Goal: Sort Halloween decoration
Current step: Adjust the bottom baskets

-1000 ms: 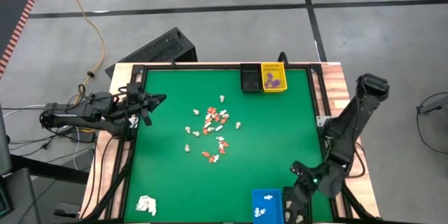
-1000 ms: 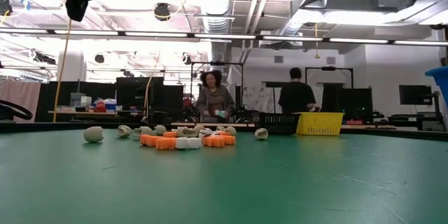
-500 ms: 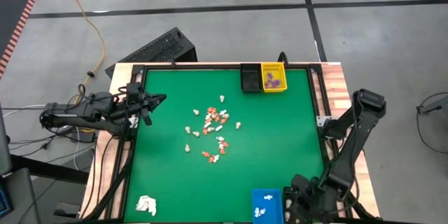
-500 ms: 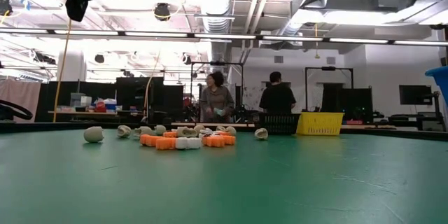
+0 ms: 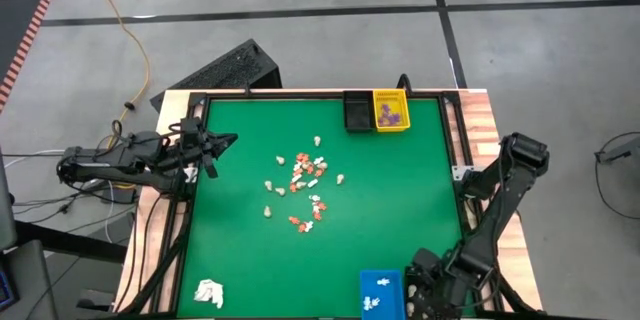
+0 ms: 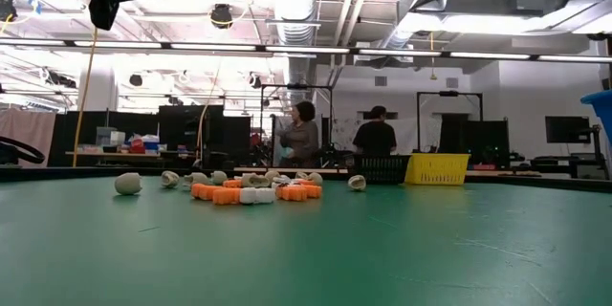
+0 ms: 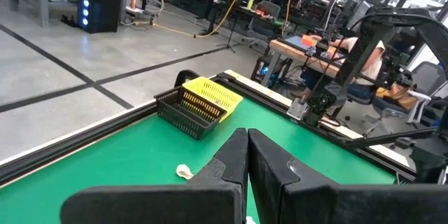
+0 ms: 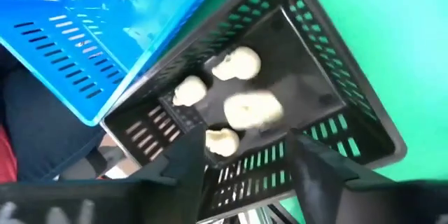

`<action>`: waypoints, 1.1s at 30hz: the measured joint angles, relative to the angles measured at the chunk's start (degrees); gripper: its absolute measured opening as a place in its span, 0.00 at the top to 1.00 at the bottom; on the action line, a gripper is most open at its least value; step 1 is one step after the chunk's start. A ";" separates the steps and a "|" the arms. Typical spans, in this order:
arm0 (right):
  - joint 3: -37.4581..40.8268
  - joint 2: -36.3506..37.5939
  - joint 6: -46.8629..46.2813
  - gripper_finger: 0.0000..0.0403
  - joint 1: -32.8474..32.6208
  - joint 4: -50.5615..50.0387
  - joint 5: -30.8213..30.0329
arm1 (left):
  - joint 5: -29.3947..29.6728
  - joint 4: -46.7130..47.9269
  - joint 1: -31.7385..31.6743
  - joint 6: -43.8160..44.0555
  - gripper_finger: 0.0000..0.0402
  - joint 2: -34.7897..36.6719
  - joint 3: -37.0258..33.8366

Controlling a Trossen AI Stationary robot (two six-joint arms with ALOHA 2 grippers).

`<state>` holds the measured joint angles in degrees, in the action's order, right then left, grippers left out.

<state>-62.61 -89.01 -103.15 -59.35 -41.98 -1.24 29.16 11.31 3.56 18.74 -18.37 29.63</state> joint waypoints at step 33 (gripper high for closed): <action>-0.02 1.95 4.73 0.89 0.61 -13.75 7.79 | 0.01 3.49 0.00 -0.67 1.00 0.00 0.00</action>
<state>-62.63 -87.07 -98.42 -58.74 -55.73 6.55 29.17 14.80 3.55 18.07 -18.37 29.63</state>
